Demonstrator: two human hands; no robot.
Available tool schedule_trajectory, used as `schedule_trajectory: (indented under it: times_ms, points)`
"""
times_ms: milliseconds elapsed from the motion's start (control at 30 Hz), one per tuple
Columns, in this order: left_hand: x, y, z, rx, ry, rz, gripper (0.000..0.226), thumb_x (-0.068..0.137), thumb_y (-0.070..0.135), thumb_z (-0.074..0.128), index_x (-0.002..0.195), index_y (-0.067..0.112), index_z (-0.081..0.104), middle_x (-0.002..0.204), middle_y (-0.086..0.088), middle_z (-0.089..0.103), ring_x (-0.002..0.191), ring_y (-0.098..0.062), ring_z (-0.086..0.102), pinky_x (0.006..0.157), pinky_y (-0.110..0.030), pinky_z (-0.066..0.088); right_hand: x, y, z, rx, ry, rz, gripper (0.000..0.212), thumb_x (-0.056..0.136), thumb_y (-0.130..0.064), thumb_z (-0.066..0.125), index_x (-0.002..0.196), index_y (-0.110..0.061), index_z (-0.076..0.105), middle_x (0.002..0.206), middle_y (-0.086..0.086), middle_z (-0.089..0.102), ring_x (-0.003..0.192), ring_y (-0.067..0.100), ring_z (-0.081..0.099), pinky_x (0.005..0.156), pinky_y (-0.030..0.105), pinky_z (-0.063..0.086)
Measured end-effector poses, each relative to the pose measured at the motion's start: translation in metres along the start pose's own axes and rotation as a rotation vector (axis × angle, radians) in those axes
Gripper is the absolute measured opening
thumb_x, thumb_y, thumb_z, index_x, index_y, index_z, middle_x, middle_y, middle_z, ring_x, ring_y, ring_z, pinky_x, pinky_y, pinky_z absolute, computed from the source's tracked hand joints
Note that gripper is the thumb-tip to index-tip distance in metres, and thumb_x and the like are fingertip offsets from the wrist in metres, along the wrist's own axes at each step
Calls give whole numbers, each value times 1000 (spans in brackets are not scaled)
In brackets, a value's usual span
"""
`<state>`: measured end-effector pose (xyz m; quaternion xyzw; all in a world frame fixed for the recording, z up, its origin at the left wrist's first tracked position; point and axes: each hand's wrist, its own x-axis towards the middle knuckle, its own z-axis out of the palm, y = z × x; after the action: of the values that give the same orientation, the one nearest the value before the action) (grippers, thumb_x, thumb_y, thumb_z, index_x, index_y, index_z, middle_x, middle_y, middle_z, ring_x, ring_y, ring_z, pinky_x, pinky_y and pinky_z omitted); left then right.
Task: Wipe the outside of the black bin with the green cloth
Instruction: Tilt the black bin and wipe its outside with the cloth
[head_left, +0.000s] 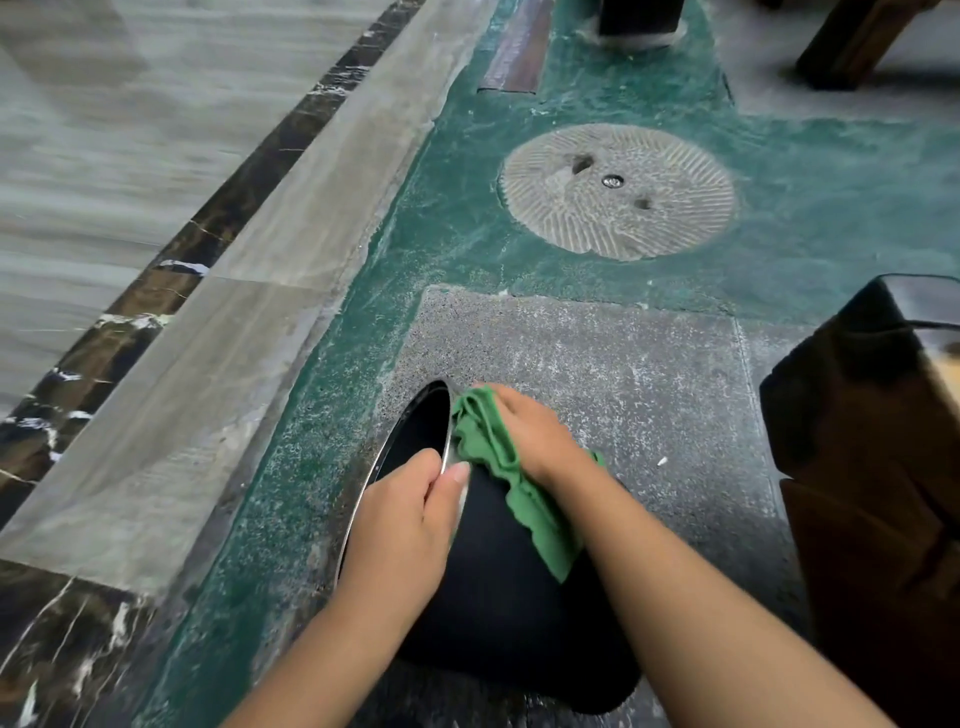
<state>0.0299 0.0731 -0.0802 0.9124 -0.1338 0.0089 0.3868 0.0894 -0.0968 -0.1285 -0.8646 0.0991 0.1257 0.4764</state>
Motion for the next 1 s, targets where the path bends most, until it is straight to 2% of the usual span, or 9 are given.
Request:
schedule_trajectory:
  times_ms: [133,267,367,433,567,633,700,867,1000]
  points:
    - [-13,8,5,-92,-19,-25,46,94,34,54,59,19,29,53,9,43,48,-11,35,46,-23,28,15,27,-16,4,-149,70,31,97,-50,48,106,-29,68,127,8,67,103,21,61,94,33,43]
    - [-3,7,4,-69,-17,-37,46,95,32,54,59,15,30,51,6,40,49,-11,34,48,-23,29,8,65,-27,53,-113,202,36,90,-50,53,100,-23,75,107,2,75,98,22,68,95,41,52]
    - [5,1,4,-70,-20,-65,44,95,31,54,62,9,34,52,4,34,50,-12,31,47,-27,25,-11,81,-30,74,-66,228,27,84,-57,52,87,-41,74,83,-17,76,82,7,70,72,29,50]
    - [5,2,6,-69,-37,-46,45,95,34,52,62,10,33,51,4,34,49,-12,31,47,-27,26,-26,88,-29,91,12,216,23,85,-60,48,85,-52,69,80,-25,72,81,0,66,72,27,45]
    - [5,6,13,-62,-60,-18,45,93,42,49,64,10,35,49,4,35,48,-12,34,47,-28,30,-56,103,-19,149,168,164,26,86,-63,43,104,-60,63,105,-26,66,101,-2,59,92,37,45]
    - [9,8,17,-79,-77,-28,45,92,42,49,64,11,35,50,4,35,47,-11,33,47,-28,29,-73,110,-7,113,261,112,41,96,-54,42,133,-43,57,139,-12,59,128,9,52,112,44,38]
    - [13,12,19,-77,-87,-23,44,93,39,49,63,11,34,50,5,34,48,-11,32,47,-27,28,-93,110,7,65,370,113,57,96,-51,37,148,-29,44,156,-4,43,145,15,36,121,47,26]
    - [27,16,18,-21,-78,-24,46,95,36,51,60,12,34,49,4,37,47,-14,32,45,-30,24,-148,85,59,59,623,77,68,91,-55,28,153,-26,34,164,-5,26,153,15,17,124,47,15]
    - [26,18,19,45,-59,7,46,95,35,51,58,17,32,49,3,39,51,-25,39,51,-38,27,-169,47,105,179,752,102,65,93,-57,30,152,-31,28,165,-12,18,153,1,1,120,50,9]
